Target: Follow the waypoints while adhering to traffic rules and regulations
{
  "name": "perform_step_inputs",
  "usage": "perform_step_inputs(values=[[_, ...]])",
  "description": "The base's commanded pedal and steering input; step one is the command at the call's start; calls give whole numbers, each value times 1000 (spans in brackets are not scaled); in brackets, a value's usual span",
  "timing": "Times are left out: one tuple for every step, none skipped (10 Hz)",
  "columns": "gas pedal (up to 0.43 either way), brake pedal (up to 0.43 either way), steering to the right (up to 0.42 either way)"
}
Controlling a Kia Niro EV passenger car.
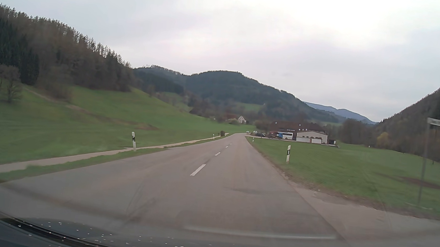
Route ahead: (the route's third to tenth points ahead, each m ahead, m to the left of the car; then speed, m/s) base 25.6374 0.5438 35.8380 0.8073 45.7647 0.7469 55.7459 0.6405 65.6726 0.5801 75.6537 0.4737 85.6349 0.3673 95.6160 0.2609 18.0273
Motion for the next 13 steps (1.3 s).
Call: perform_step_inputs(values=[[20, 0, 1], [20, 0, 1], [28, 0, 1], [28, 0, 1], [28, 0, 1], [28, 0, 0], [28, 0, 0], [28, 0, 1], [28, 0, 1], [28, 0, 1], [28, 0, 1], [28, 0, 2], [28, 0, 0]])
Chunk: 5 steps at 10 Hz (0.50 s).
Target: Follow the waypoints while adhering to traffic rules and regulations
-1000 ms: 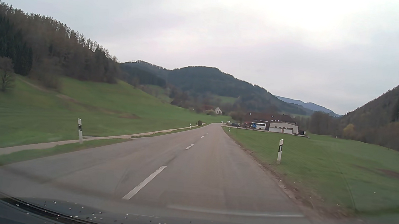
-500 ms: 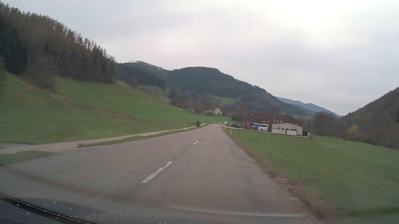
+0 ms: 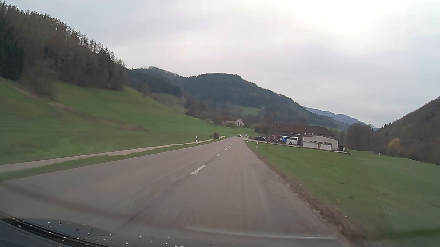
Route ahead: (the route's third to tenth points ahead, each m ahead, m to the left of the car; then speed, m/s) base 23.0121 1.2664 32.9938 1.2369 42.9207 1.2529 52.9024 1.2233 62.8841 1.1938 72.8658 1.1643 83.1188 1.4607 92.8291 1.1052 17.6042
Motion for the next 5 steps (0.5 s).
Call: perform_step_inputs(values=[[39, 0, -2], [87, 0, -2], [138, 0, -2], [157, 0, -2], [150, 0, -2]])
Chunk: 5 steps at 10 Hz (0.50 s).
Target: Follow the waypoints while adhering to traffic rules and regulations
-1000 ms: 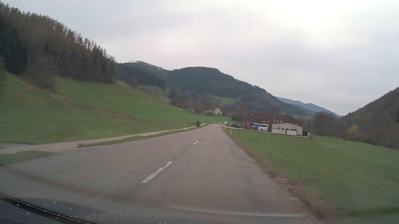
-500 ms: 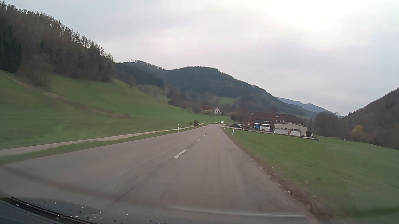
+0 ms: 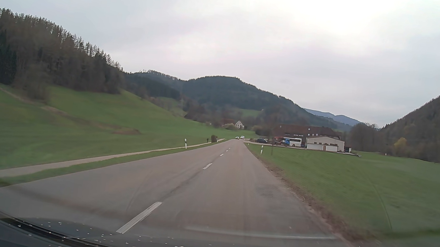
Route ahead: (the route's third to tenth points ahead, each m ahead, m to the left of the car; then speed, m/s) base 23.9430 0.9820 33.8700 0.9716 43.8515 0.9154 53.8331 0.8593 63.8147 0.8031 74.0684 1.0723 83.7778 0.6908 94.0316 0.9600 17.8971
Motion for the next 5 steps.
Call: perform_step_inputs(values=[[150, 0, -2], [150, 0, -2], [150, 0, -2], [150, 0, -2], [150, 0, -2]])
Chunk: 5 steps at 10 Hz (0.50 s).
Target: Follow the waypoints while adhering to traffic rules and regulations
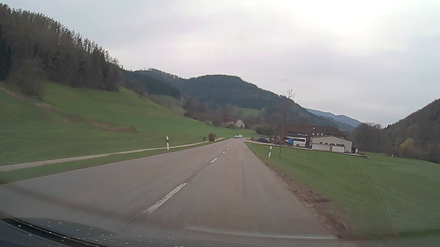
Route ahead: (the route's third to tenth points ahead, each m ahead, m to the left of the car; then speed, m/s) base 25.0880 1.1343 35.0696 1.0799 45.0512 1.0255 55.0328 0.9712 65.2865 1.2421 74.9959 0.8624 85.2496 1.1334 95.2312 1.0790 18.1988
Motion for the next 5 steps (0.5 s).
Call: perform_step_inputs(values=[[150, 0, -3], [150, 0, -3], [150, 0, -3], [138, 0, -2], [130, 0, -2]])
